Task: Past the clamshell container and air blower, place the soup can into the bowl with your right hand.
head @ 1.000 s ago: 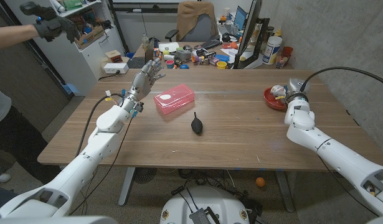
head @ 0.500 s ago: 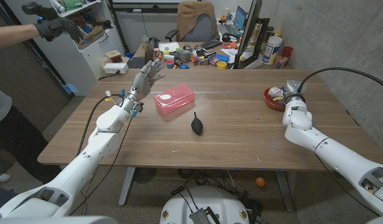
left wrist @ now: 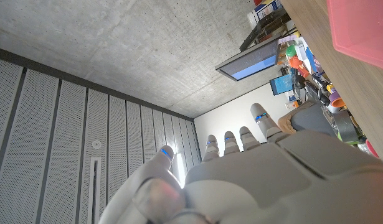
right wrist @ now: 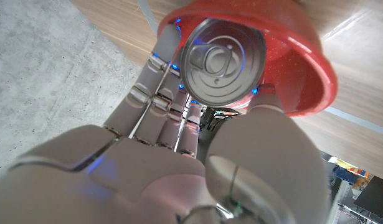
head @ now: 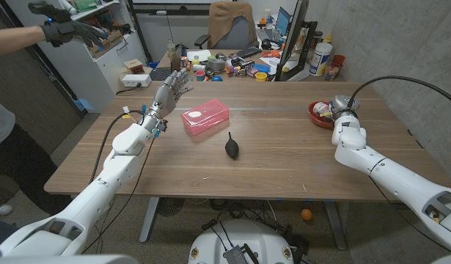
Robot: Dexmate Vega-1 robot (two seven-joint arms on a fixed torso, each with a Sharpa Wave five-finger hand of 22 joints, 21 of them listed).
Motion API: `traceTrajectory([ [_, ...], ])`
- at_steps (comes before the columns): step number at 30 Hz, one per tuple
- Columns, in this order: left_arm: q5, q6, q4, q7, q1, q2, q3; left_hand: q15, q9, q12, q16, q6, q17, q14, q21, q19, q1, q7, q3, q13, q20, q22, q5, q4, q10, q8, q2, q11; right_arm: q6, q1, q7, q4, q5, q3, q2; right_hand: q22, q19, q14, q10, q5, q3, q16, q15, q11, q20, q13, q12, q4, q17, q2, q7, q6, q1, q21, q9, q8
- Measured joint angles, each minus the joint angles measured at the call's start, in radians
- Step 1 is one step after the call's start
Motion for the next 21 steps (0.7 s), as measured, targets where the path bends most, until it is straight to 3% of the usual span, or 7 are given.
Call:
traceTrajectory([
  [4, -0.001, -0.001, 0.010, -0.007, -0.007, -0.004, 0.000, 0.000, 0.000, 0.000, 0.000, 0.000, 0.000, 0.000, 0.000, 0.000, 0.000, 0.000, 0.000, 0.000, 0.000, 0.000, 0.000, 0.000, 0.000, 0.000, 0.000, 0.000, -0.002, 0.009, 0.028, -0.004, 0.002, -0.008, -0.008, -0.004, -0.029, -0.052, -0.067, 0.000, -0.018, -0.010, 0.019, -0.005, 0.007, -0.016, -0.023, 0.010, -0.013, 0.030, -0.013, -0.067, 0.030, -0.020, -0.006, -0.004],
  [5, -0.001, -0.001, 0.013, -0.008, -0.009, -0.005, 0.000, 0.000, 0.000, 0.000, 0.000, 0.000, 0.000, 0.000, 0.000, 0.000, 0.000, 0.000, 0.000, 0.000, 0.000, 0.000, 0.000, 0.000, 0.000, 0.000, 0.000, 0.000, -0.003, 0.012, 0.037, -0.006, 0.002, -0.010, -0.010, -0.006, -0.032, -0.070, -0.080, 0.000, -0.027, -0.014, 0.027, -0.008, 0.011, -0.019, -0.025, 0.015, -0.014, 0.057, -0.015, -0.079, 0.057, -0.029, -0.009, -0.004],
  [9, -0.001, -0.002, 0.014, -0.011, -0.010, -0.005, 0.000, 0.000, 0.000, 0.000, 0.000, 0.000, 0.000, 0.000, 0.000, 0.000, 0.000, 0.000, -0.002, 0.000, 0.000, 0.000, 0.000, 0.002, 0.000, 0.000, 0.000, 0.000, -0.004, 0.018, 0.042, -0.013, 0.002, -0.015, -0.018, -0.009, -0.061, -0.131, -0.134, -0.003, -0.045, -0.016, 0.048, -0.019, 0.022, -0.027, -0.034, 0.021, -0.020, 0.094, -0.026, -0.119, 0.094, -0.052, -0.014, -0.004],
  [12, -0.001, -0.002, 0.025, -0.015, -0.018, -0.010, 0.000, 0.000, 0.000, 0.000, 0.000, 0.000, 0.000, 0.000, 0.000, 0.000, 0.000, 0.000, -0.004, 0.000, 0.000, 0.000, 0.000, 0.004, 0.000, 0.000, 0.000, 0.000, -0.015, 0.024, 0.089, -0.023, 0.000, -0.021, -0.027, -0.010, -0.116, -0.212, -0.201, -0.002, -0.050, -0.016, 0.068, -0.033, 0.032, -0.032, -0.040, 0.016, -0.020, 0.132, -0.038, -0.159, 0.132, -0.093, -0.019, -0.004],
  [15, -0.002, -0.004, 0.030, -0.018, -0.020, -0.012, 0.000, 0.000, 0.000, 0.000, 0.000, 0.000, 0.000, 0.000, 0.000, 0.000, 0.000, 0.000, -0.004, 0.000, 0.000, 0.000, 0.000, 0.004, 0.000, 0.000, 0.000, 0.000, -0.025, 0.032, 0.132, -0.041, -0.008, -0.028, -0.041, -0.011, -0.201, -0.298, -0.261, 0.010, -0.058, -0.016, 0.090, -0.046, 0.050, -0.036, -0.044, 0.022, -0.019, 0.155, -0.048, -0.202, 0.155, -0.140, -0.022, -0.004],
  [17, -0.002, -0.004, 0.031, -0.019, -0.022, -0.013, 0.000, 0.000, 0.000, 0.000, 0.000, 0.000, 0.000, 0.000, 0.000, 0.000, 0.000, 0.000, -0.004, 0.000, 0.000, 0.000, 0.000, 0.004, 0.000, 0.000, 0.000, 0.000, -0.030, 0.038, 0.152, -0.051, -0.015, -0.033, -0.049, -0.008, -0.262, -0.355, -0.288, 0.017, -0.070, -0.015, 0.104, -0.051, 0.071, -0.036, -0.044, 0.034, -0.014, 0.163, -0.049, -0.224, 0.147, -0.172, -0.023, -0.004],
  [21, -0.002, -0.005, 0.035, -0.021, -0.025, -0.015, 0.000, 0.000, 0.000, 0.000, 0.000, 0.000, 0.000, 0.000, 0.000, 0.000, 0.000, 0.000, -0.004, 0.000, 0.000, 0.000, 0.000, 0.004, 0.000, 0.000, 0.000, 0.000, -0.045, 0.043, 0.192, -0.075, -0.032, -0.038, -0.064, -0.005, -0.314, -0.396, -0.298, 0.009, -0.092, -0.013, 0.114, -0.048, 0.096, -0.036, -0.032, 0.085, -0.010, 0.197, -0.047, -0.228, 0.056, -0.205, -0.023, 0.005],
])
